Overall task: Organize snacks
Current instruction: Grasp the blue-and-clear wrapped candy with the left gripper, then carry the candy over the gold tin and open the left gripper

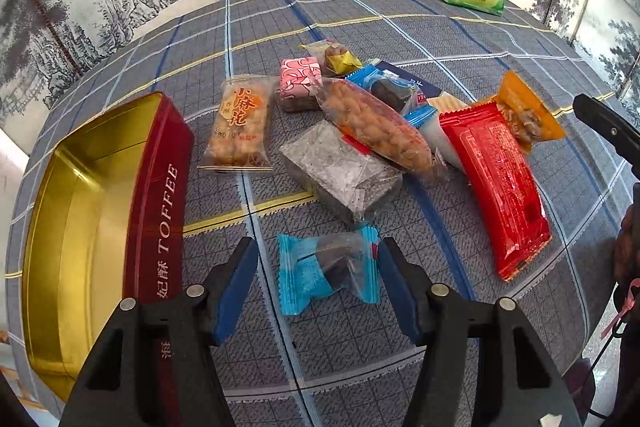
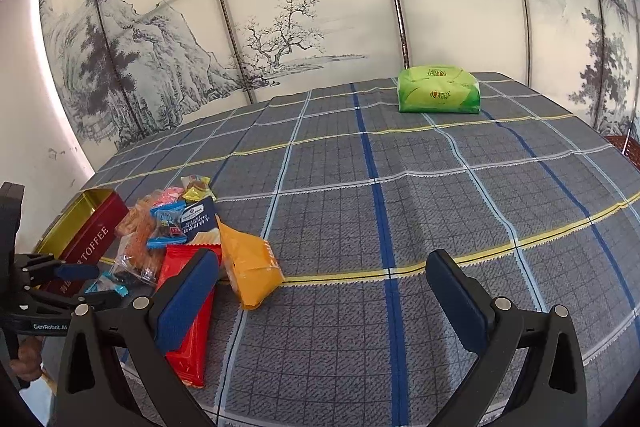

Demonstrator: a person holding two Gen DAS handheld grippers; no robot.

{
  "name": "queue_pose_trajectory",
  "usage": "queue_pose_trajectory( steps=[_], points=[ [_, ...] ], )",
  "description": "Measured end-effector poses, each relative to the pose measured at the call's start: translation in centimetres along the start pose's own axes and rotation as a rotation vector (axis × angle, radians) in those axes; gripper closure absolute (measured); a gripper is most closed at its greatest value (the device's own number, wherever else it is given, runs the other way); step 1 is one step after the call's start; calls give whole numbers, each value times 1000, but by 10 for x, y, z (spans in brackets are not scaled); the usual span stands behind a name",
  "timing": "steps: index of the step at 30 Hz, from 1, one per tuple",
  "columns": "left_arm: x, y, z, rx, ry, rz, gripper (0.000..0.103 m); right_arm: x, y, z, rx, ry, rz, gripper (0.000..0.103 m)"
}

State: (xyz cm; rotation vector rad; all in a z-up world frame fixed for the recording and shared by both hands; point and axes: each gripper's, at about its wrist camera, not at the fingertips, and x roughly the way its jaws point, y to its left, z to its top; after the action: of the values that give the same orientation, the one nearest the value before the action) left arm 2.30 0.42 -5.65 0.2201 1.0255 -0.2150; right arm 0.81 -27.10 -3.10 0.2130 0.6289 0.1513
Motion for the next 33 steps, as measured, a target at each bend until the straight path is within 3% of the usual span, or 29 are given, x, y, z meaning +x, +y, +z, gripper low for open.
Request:
queue_pose_trajectory(
  steps=[5,8,22,33],
  points=[
    [2,2,5,4,9,-49,67,1,-2,1,12,2,1,0],
    [-2,-1,0,15,-8,-50,73,4,-3,3,16,15,-3,0],
    [-57,-10,-12,-17,-103,-58,73,14,-12,3,68,54,-48,0],
    [-82,11,-8,-45,-154,-16,72,18,-10,3,60,71,-75,0]
  ],
)
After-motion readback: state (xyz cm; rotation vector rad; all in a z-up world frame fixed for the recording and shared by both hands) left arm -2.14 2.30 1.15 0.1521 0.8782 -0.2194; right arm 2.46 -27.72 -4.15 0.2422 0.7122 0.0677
